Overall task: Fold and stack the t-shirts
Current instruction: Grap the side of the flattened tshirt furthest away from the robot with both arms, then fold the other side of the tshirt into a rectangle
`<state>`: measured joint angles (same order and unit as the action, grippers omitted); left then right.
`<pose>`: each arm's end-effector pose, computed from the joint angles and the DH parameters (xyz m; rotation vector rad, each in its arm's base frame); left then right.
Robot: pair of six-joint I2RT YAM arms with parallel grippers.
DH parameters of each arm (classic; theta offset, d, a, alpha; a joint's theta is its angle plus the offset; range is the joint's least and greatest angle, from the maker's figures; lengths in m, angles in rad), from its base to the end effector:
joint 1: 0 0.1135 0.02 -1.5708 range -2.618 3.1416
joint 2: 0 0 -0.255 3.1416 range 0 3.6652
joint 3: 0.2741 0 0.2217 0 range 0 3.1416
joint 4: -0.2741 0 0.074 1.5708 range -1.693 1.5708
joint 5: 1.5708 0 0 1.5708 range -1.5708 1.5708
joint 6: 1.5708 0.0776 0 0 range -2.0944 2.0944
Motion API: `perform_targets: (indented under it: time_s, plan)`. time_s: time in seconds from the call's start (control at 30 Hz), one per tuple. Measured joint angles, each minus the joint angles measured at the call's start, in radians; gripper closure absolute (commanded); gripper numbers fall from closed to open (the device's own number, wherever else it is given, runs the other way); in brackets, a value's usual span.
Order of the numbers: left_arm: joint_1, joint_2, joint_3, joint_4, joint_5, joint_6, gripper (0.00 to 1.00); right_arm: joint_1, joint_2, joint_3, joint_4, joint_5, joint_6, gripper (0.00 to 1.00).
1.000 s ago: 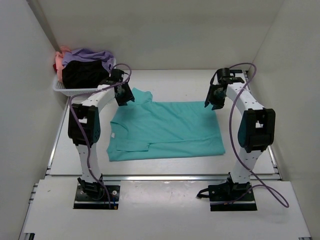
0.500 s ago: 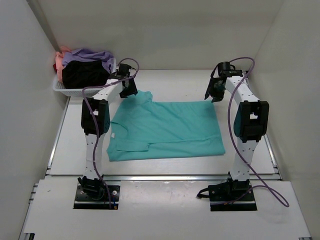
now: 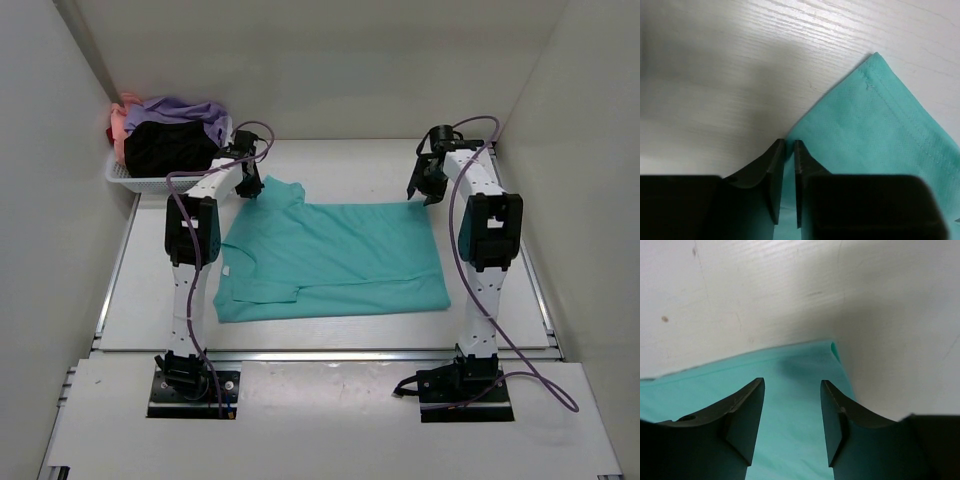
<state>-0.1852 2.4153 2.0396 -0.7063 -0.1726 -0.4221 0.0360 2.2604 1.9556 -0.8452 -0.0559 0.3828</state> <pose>0.4957 -0.0793 0.1275 -0.3664 2.6000 0.0210 0.4653 0.0211 0.1652 0.4558 2.6966 0.1962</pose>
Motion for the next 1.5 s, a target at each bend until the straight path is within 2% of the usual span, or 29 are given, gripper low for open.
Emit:
perform_targets:
  time_s: [0.03, 0.1, 0.17, 0.37, 0.57, 0.6, 0.67, 0.7, 0.73, 1.1, 1.27, 1.5]
  plan:
    - [0.0, 0.0, 0.0, -0.002, 0.0, 0.004, 0.83, 0.0, 0.016, 0.023, -0.006, 0.01, 0.001, 0.53]
    - [0.0, 0.001, 0.0, -0.005, 0.002, 0.007, 0.96, 0.0, 0.046, 0.067, -0.017, 0.038, 0.005, 0.52]
    - [-0.001, 0.001, 0.0, -0.005, 0.005, 0.013, 1.0, -0.001, 0.066, 0.101, -0.027, 0.061, 0.01, 0.51]
    - [-0.005, 0.001, 0.0, -0.004, 0.012, 0.019, 1.0, -0.006, 0.112, 0.167, -0.069, 0.097, 0.018, 0.51]
    - [-0.008, 0.001, 0.002, -0.005, 0.027, 0.013, 1.0, -0.011, 0.169, 0.189, -0.1, 0.083, 0.017, 0.55]
    - [-0.007, 0.001, 0.002, -0.005, 0.031, 0.011, 1.0, -0.012, 0.182, 0.206, -0.111, 0.08, 0.016, 0.59]
    - [-0.006, 0.001, 0.003, -0.006, 0.035, 0.011, 1.0, -0.013, 0.2, 0.24, -0.123, 0.074, 0.014, 0.77]
    - [-0.005, 0.001, 0.003, -0.006, 0.036, 0.011, 1.0, -0.013, 0.211, 0.259, -0.13, 0.073, 0.011, 0.99]
    - [-0.004, 0.001, 0.003, -0.006, 0.036, 0.011, 1.0, -0.013, 0.221, 0.273, -0.136, 0.071, 0.007, 1.0]
    - [0.023, -0.037, -0.021, 0.008, 0.108, 0.002, 1.0, -0.014, 0.231, 0.345, -0.186, 0.071, -0.022, 1.0]
    - [0.039, -0.167, -0.13, 0.019, 0.143, -0.009, 1.0, -0.019, 0.166, 0.267, -0.18, 0.038, -0.043, 1.0]
    - [0.046, -0.399, -0.332, 0.049, 0.189, -0.031, 1.0, -0.002, -0.006, 0.124, -0.174, 0.034, -0.056, 1.0]
